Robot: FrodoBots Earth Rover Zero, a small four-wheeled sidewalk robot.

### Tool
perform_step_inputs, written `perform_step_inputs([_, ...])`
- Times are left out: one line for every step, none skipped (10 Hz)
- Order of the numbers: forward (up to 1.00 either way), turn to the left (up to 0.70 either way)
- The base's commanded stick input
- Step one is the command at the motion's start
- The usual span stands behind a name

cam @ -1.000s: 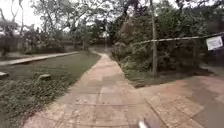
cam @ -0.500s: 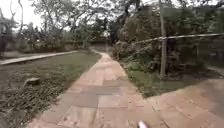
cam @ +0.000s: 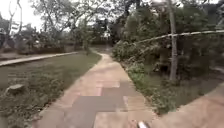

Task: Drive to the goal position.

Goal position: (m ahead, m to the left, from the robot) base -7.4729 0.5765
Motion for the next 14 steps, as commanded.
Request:
perform_step_inputs([1.00,-0.02])
perform_step_inputs([1.00,-0.22])
perform_step_inputs([1.00,-0.32])
perform_step_inputs([1.00,-0.15])
perform_step_inputs([1.00,0.00])
perform_step_inputs([1.00,0.00])
perform_step_inputs([1.00,0.00])
perform_step_inputs([1.00,0.00])
perform_step_inputs([1.00,0.00])
perform_step_inputs([1.00,0.00])
perform_step_inputs([1.00,0.00])
perform_step_inputs([1.00,0.00])
perform_step_inputs([1.00,0.00])
perform_step_inputs([1.00,0.00])
